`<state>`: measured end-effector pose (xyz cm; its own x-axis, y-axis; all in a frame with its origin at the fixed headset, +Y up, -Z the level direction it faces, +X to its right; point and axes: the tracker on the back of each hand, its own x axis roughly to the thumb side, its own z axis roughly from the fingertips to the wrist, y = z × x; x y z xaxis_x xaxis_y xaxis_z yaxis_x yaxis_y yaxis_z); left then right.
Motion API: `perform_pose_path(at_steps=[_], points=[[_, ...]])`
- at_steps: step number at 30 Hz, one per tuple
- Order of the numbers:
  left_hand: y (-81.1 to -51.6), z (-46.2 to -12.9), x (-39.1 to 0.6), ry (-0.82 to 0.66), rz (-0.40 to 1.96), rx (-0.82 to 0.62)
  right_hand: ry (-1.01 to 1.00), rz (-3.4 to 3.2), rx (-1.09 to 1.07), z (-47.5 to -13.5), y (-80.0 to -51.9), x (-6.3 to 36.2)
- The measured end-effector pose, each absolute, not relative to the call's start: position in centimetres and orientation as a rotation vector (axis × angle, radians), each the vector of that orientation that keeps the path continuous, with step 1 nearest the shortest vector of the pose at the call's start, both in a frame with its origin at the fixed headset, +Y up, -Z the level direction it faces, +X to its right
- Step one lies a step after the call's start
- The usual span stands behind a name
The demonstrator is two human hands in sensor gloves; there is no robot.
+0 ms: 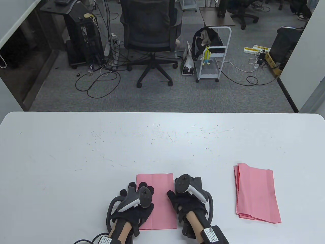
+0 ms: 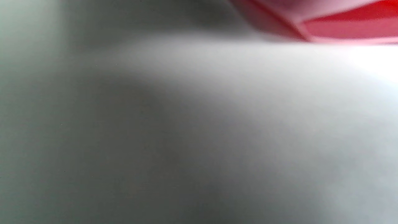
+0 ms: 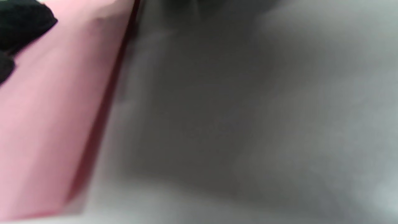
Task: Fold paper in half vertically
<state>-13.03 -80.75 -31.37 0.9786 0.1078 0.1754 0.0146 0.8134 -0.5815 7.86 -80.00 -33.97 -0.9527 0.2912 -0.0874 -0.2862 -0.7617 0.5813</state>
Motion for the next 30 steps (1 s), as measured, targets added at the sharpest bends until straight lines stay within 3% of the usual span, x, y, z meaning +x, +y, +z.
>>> perform_pose_path(at_steps=[8,20,30], points=[[-80.7,-31.4,-13.0,-0.204,0.052,-0.622,0.882,2.672,0.068,-33.4,-79.9,7.0],[-80.7,-31.4,-13.0,-0.204,0.052,-0.621,0.843,2.473,0.259,-32.2,-77.6,5.0],[-80.8,-31.3,-13.0,-0.204,0.054,-0.621,0.785,2.280,0.004,-32.6,-78.0,6.9]])
